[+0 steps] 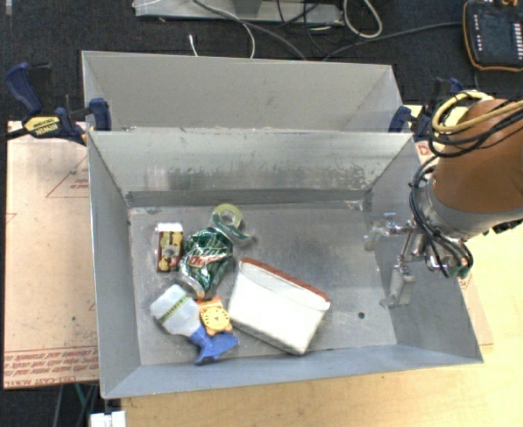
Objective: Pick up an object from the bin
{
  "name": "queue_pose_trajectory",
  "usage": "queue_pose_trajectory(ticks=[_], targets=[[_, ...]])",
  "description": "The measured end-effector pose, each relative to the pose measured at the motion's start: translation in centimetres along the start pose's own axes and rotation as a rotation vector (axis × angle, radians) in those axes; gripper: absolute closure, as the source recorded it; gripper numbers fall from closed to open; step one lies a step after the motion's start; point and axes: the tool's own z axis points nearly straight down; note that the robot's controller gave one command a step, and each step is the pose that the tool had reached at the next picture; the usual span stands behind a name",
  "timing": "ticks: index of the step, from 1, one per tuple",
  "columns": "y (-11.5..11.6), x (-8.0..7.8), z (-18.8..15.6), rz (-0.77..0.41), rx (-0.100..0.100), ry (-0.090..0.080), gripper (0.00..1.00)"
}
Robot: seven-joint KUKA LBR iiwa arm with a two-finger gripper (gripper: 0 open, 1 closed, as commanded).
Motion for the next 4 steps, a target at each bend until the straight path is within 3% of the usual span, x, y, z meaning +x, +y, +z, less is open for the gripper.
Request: queue_pose_trajectory(ticks=[1, 2, 3, 4], targets=[[0.1, -0.2, -0.4, -0.004, 0.001, -0.008, 0.0], [6.6, -1.1, 9.6, -0.559, 0.001, -0.007, 0.0], [7.2, -1.5, 5.8, -0.056, 0.0, -0.01, 0.0], [9.7, -0.1, 6.6, -0.431, -0.002, -0.007, 0.0]])
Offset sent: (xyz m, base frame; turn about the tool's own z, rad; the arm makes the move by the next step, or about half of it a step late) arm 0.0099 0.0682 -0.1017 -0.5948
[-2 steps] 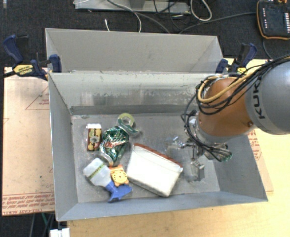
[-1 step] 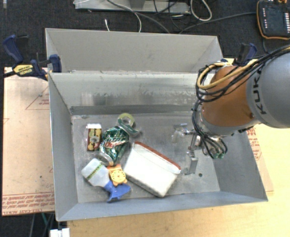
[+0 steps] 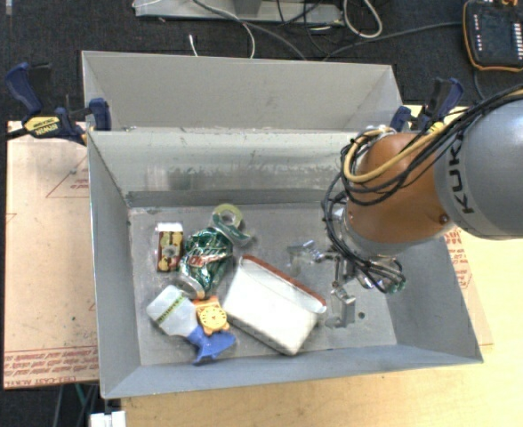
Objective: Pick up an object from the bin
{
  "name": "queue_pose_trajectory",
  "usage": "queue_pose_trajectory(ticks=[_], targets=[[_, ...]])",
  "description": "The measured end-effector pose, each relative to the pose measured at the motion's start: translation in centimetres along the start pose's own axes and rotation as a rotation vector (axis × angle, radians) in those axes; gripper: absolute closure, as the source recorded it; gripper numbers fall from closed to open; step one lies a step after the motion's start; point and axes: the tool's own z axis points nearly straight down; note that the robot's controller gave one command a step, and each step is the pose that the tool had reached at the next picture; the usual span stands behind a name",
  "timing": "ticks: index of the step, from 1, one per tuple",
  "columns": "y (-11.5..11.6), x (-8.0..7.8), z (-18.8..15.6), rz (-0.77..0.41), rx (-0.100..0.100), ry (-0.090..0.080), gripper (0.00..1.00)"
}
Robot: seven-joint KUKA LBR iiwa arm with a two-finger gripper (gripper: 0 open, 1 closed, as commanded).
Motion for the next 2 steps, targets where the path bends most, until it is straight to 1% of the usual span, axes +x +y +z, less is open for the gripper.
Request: queue_pose_trajectory(ticks=[1, 2], targets=[[0.7, 0.5, 2.1, 0.235, 0.002, -0.003, 0.0], [-0.9, 2.2, 3.5, -0.104, -0.001, -0.006, 1.0]])
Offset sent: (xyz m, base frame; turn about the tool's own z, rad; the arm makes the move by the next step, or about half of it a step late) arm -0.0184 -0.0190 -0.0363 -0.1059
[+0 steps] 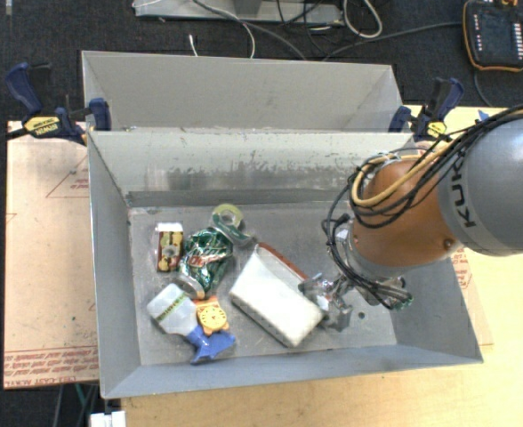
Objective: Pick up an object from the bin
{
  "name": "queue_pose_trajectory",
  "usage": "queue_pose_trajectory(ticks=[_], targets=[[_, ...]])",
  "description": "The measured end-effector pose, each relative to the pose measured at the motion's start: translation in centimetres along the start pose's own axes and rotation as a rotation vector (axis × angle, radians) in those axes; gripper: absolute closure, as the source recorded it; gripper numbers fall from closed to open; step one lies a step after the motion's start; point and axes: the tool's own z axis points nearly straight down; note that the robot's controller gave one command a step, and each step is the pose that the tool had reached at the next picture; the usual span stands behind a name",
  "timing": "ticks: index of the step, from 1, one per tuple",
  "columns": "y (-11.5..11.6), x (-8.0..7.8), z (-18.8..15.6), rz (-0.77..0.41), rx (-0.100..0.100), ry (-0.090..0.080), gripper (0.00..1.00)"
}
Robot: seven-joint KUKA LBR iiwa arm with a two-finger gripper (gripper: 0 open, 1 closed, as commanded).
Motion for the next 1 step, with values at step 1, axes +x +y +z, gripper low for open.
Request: queue_pose_trajectory(ticks=[1], targets=[[0.02, -0.01, -0.03, -0.001, 0.0, 0.0, 1.0]])
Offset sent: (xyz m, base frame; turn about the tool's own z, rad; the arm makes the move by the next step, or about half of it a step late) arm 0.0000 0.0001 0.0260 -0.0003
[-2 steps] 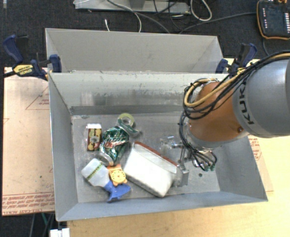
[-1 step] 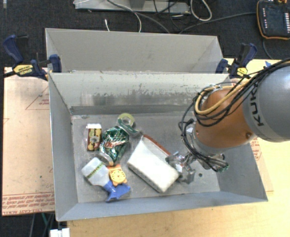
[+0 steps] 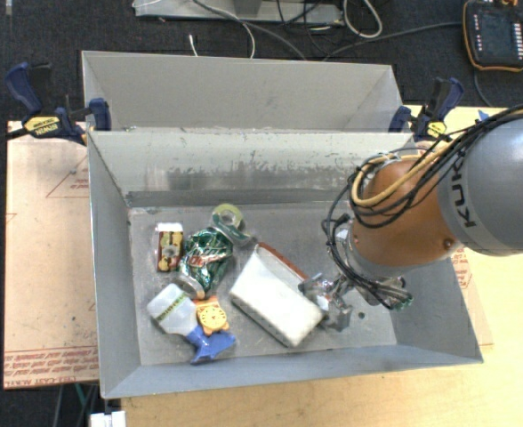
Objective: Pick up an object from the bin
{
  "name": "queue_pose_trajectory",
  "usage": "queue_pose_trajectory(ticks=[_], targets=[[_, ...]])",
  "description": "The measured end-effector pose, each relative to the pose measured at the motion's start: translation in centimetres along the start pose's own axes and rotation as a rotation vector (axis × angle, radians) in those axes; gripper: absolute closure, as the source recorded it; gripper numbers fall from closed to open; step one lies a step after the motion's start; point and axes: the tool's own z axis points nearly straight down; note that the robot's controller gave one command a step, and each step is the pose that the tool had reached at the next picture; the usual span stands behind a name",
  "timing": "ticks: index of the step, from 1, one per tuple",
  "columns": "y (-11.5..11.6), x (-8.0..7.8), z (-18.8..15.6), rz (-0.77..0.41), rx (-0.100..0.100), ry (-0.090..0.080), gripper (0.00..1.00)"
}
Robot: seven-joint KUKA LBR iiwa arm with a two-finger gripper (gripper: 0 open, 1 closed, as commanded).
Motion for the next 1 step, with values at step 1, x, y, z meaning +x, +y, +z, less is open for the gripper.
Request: queue_pose_trajectory(ticks=[1], targets=[[0.08, -0.01, -1.67, 0.0, -0.001, 0.0, 1.0]])
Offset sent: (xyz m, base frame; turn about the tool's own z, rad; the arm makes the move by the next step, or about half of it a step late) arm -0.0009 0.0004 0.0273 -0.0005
